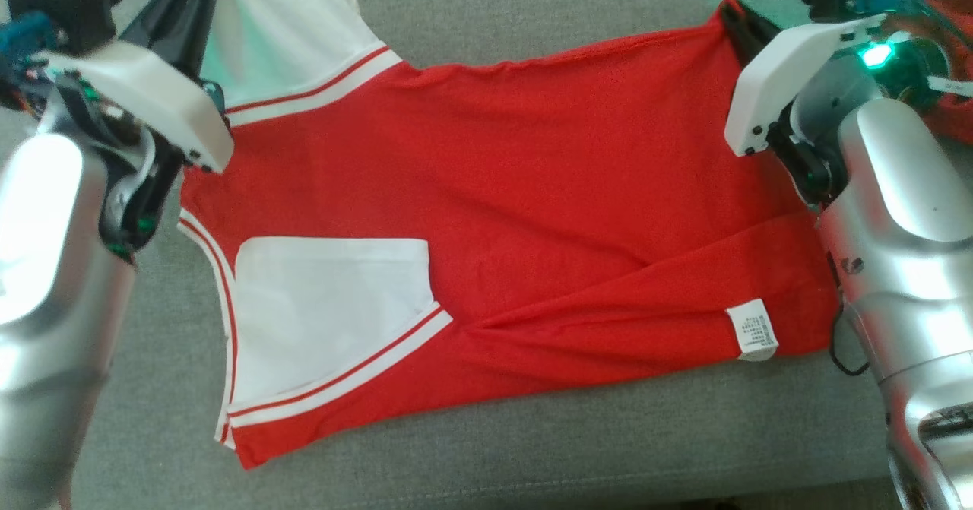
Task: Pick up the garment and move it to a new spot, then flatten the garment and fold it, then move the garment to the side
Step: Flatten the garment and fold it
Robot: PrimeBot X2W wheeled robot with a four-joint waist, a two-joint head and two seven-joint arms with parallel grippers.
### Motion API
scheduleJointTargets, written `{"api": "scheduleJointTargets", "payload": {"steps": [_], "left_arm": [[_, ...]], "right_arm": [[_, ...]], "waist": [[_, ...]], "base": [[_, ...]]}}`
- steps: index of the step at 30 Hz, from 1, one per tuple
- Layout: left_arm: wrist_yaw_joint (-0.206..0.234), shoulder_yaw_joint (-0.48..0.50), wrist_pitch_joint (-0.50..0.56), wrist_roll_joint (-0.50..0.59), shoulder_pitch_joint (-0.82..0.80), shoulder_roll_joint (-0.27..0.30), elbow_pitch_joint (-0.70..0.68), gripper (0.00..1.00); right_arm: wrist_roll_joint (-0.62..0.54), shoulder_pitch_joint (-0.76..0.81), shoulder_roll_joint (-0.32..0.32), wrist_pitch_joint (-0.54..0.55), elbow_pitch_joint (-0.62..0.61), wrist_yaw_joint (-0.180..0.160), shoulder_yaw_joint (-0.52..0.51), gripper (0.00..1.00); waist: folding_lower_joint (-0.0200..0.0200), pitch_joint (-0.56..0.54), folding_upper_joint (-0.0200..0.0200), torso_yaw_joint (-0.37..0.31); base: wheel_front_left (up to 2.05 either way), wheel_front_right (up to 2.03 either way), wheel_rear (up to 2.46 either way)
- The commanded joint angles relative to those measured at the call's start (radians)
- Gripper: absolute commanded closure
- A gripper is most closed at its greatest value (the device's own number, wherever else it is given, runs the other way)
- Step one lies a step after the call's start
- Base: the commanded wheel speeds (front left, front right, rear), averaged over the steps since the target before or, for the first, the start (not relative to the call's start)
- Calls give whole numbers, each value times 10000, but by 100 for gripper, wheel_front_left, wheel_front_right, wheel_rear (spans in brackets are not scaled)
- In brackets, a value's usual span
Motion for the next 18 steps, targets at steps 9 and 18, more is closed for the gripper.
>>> {"api": "scheduleJointTargets", "payload": {"steps": [9,18], "left_arm": [[154,318,-986,-290,1983,367,-1750,100],[1010,290,-1535,-423,4897,417,-3606,100]], "right_arm": [[152,1677,-32,-1578,-1023,67,-227,100],[-45,4023,110,-2091,-2510,67,-1113,100]], "waist": [[0,-1393,0,100],[0,-2320,0,349]], "base": [[0,0,0],[0,0,0]]}}
